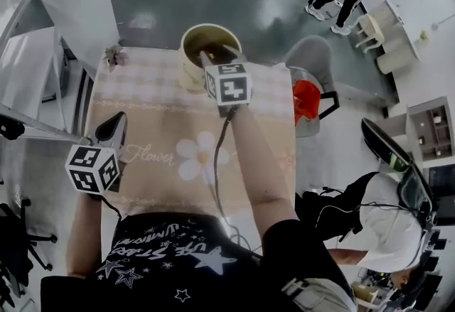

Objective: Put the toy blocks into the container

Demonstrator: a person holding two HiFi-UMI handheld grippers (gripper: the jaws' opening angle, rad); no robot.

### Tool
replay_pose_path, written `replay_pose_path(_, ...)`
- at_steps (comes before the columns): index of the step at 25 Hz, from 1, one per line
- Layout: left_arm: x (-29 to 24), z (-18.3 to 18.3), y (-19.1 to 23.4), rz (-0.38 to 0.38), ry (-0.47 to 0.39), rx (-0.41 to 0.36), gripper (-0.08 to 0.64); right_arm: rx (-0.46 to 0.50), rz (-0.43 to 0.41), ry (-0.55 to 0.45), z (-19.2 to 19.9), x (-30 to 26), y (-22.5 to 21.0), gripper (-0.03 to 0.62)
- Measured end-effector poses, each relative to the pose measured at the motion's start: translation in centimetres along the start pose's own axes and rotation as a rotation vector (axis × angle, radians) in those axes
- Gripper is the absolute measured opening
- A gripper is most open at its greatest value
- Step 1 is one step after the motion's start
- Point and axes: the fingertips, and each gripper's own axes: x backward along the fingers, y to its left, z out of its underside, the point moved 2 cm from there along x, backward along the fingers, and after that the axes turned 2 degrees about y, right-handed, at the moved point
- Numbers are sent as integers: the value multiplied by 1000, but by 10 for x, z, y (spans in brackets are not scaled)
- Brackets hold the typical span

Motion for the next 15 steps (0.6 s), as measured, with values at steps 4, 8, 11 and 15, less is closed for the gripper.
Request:
replay_pose_path(4, -1, 4, 4, -3, 1, 6, 9, 7, -8, -7, 0, -1, 3, 207)
replay_pose_path(8, 1, 4, 4, 5, -3, 6, 9, 2, -7, -15, -2, 6, 5, 207)
replay_pose_path(11, 4, 3, 4, 8, -7, 7, 9, 7, 1, -21, -4, 15, 8, 207)
replay_pose_path(15, 9, 0, 5, 16, -25, 5, 9, 3, 17, -32, -5, 28, 12, 207)
